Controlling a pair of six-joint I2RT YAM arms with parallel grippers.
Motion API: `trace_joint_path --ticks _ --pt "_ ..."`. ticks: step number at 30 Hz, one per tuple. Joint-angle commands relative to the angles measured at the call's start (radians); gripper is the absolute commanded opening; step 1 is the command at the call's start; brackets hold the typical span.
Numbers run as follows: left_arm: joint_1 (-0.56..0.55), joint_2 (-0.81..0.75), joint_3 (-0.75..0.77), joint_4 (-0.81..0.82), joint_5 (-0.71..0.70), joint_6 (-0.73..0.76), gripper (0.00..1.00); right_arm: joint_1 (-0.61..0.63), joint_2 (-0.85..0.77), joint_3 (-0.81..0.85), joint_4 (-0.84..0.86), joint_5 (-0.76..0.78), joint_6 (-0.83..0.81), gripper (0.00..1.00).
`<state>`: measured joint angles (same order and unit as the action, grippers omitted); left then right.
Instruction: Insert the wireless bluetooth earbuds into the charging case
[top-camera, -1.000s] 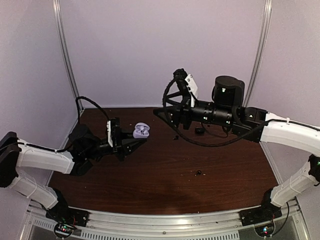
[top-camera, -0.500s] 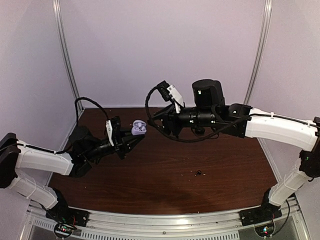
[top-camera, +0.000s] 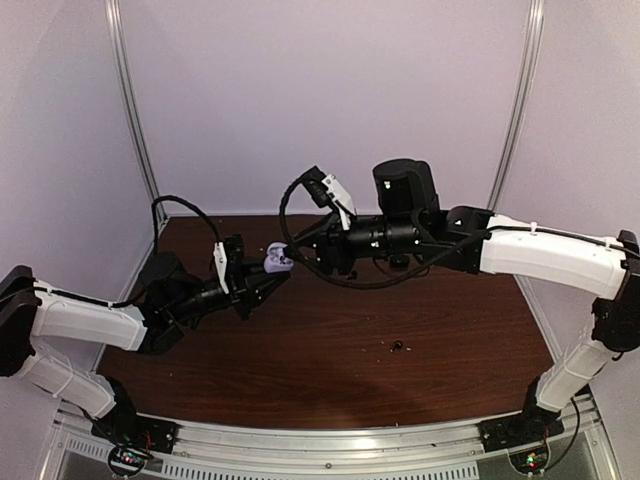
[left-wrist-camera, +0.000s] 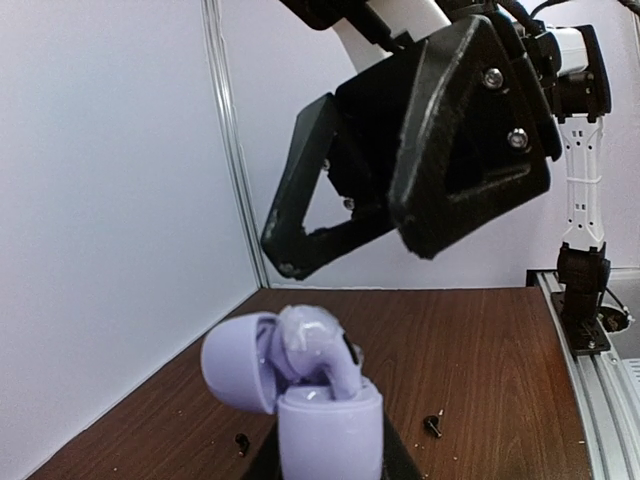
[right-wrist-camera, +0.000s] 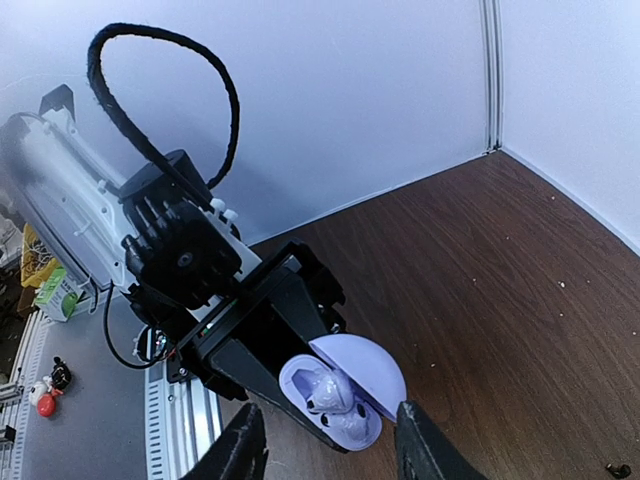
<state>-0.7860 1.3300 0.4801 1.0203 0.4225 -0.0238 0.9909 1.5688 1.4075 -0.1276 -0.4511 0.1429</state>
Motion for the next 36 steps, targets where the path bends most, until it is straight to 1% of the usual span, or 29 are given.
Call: trace_joint_path --ticks 1,15,26,30,32,36 --pt "0.005 0.002 0.018 0.028 0.016 0.012 0.0 0.005 0.016 0.034 -0.006 -0.036 0.005 0.45" --pt "0.006 0.011 0.027 0.023 0.033 0.007 0.0 0.021 0.055 0.059 -0.011 -0.082 -0.04 0.39" --pt "0.005 0.012 0.028 0.026 0.049 0.004 0.0 0.03 0.065 0.063 -0.028 -0.116 -0.081 0.37" --pt "0.005 0.015 0.024 0.049 0.061 -0.01 0.0 0.032 0.06 0.061 -0.041 -0.117 -0.105 0.36" --pt "0.005 0.017 0.022 0.056 0.066 -0.014 0.0 0.031 0.055 0.06 -0.046 -0.11 -0.115 0.38" --pt "0.006 0.017 0.018 0.067 0.078 -0.021 0.0 0.031 0.031 0.052 -0.045 -0.09 -0.129 0.47"
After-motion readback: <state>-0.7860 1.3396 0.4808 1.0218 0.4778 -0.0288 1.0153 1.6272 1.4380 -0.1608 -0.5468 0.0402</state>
